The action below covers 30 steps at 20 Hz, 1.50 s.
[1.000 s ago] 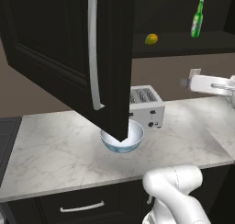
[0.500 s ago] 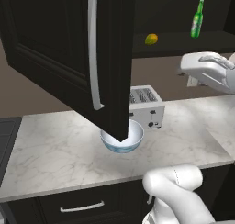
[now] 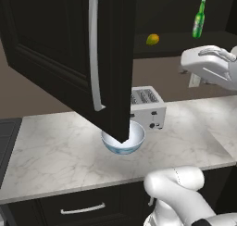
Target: Open the cabinet. Pick the tangerine and mango from the cabinet and place them into the bowl. Then close the cabinet.
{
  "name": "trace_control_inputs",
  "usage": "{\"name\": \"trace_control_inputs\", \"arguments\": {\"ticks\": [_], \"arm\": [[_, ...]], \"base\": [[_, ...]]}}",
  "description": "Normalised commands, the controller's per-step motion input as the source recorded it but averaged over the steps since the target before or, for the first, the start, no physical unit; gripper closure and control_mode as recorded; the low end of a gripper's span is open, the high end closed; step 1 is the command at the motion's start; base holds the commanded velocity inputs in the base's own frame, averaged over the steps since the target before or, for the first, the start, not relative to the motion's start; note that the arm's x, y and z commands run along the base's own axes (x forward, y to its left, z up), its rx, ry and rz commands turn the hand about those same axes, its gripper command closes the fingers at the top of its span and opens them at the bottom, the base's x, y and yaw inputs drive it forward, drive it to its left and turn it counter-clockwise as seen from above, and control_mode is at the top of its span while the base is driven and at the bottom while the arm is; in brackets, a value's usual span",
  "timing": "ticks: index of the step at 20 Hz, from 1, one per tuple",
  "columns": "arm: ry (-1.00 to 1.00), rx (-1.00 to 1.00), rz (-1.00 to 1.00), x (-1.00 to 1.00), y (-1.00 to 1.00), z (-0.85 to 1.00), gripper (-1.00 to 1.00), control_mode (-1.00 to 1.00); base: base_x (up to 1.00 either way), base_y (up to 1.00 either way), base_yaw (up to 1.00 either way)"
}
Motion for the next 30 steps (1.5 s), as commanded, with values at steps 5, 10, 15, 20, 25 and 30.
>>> {"name": "trace_control_inputs", "arguments": {"ticks": [5,10,15,20,25,30], "arm": [[0.01,-0.15,-0.04,0.00,0.02,0.00,-1.00,-1.00],[-0.02,-0.17,-0.05,0.00,0.10,0.00,-1.00,-1.00],[-0.10,-0.10,-0.06,0.00,0.05,0.00,-1.00,-1.00],[-0.07,0.00,0.00,0.00,-0.02,-0.01,-1.00,-1.00],[-0.04,0.00,0.00,0.37,-0.40,0.00,-1.00,-1.00],[-0.03,0.00,0.00,0.63,-0.48,0.00,-1.00,-1.00]], "base": [[0.00,0.00,0.00],[0.00,0.00,0.00],[0.00,0.00,0.00],[0.00,0.00,0.00],[0.00,0.00,0.00],[0.00,0.00,0.00]]}}
